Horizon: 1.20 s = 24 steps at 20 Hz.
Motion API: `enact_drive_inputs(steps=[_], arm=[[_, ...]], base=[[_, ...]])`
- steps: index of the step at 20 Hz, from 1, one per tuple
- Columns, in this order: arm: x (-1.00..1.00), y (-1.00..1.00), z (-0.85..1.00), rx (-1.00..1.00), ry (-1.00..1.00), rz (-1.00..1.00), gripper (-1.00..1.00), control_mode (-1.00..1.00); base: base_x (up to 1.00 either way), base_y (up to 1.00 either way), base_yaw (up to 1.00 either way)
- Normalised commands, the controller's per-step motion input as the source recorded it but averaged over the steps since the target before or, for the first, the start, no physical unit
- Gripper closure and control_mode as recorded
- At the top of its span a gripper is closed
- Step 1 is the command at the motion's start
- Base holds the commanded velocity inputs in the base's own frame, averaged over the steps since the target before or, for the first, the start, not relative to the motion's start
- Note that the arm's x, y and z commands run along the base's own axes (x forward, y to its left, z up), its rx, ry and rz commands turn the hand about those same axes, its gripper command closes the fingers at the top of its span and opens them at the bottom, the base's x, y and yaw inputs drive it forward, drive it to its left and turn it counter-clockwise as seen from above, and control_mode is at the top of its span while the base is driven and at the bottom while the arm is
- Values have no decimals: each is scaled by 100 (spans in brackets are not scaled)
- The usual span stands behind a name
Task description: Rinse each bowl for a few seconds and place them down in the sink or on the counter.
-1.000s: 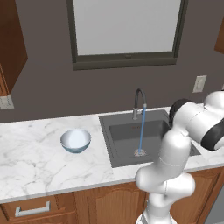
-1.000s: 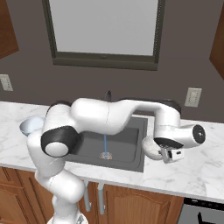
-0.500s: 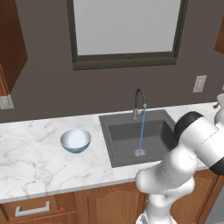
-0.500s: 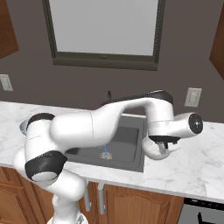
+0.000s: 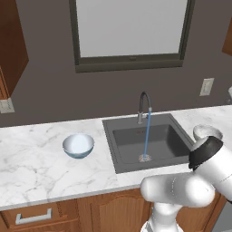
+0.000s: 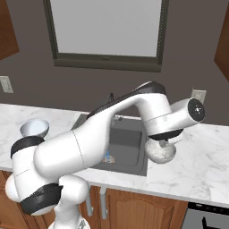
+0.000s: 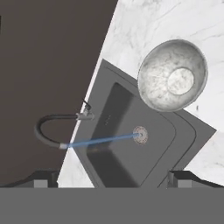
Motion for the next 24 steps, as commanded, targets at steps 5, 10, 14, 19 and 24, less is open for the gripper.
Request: enact_drive_inputs(steps=[5, 10, 14, 19, 24], arm=[[-29, 42, 44, -9, -1, 0, -100, -100], [-29, 40, 38, -9, -3, 0, -100, -100], [-31, 37, 29, -9, -4, -1, -100, -100], [-19, 44, 32, -12, -3, 0, -100, -100], [0, 33, 46, -13, 1, 5, -100, -100]], base=[[0, 0, 0], [0, 0, 0], [0, 0, 0], [0, 0, 0], [0, 0, 0]])
